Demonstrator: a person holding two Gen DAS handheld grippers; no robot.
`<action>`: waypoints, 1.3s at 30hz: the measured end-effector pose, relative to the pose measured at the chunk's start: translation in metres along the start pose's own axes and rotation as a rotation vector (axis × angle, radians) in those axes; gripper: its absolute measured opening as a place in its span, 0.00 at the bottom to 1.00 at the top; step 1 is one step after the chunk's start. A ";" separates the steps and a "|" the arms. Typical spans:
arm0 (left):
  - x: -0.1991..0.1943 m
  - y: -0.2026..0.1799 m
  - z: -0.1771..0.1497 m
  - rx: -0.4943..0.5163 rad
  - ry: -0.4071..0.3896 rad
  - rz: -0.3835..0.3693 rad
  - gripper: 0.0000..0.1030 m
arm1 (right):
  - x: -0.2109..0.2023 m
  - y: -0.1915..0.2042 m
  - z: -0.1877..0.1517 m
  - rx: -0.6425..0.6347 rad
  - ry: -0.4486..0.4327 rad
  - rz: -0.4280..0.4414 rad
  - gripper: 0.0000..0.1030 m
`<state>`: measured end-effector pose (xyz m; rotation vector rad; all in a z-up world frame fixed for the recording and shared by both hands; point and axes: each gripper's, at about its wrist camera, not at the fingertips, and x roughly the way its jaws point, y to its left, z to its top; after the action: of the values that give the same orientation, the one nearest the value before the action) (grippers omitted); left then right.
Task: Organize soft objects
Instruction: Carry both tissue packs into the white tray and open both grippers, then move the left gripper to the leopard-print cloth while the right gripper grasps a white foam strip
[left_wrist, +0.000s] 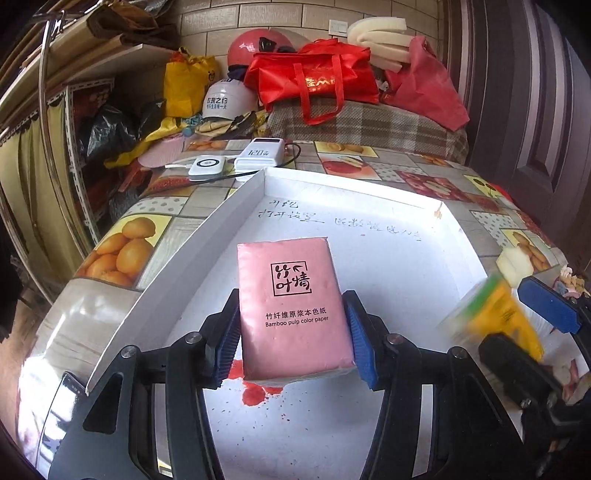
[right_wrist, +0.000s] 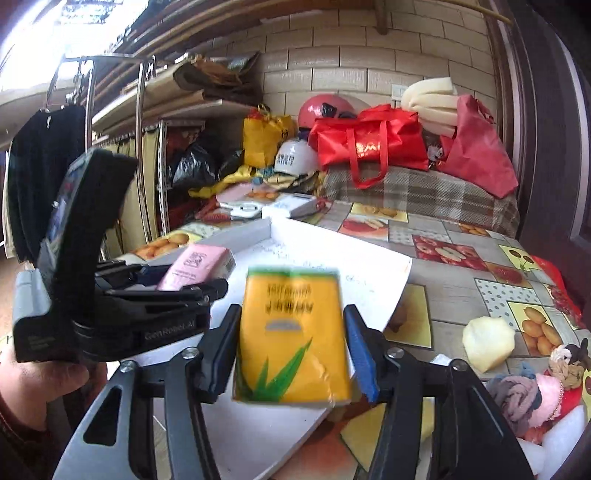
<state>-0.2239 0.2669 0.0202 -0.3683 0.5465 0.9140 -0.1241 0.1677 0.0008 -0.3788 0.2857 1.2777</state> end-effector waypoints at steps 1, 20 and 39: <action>-0.001 0.002 0.000 -0.011 -0.004 0.005 0.57 | 0.002 0.000 0.000 -0.002 0.013 -0.005 0.78; -0.028 0.017 -0.003 -0.087 -0.143 0.082 0.90 | -0.017 -0.003 -0.001 0.023 -0.074 -0.037 0.88; -0.069 -0.026 -0.021 0.044 -0.293 -0.029 0.90 | -0.123 0.009 -0.018 -0.111 -0.468 -0.232 0.88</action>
<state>-0.2427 0.1974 0.0454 -0.1963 0.2905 0.9078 -0.1654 0.0555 0.0343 -0.1907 -0.2212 1.1174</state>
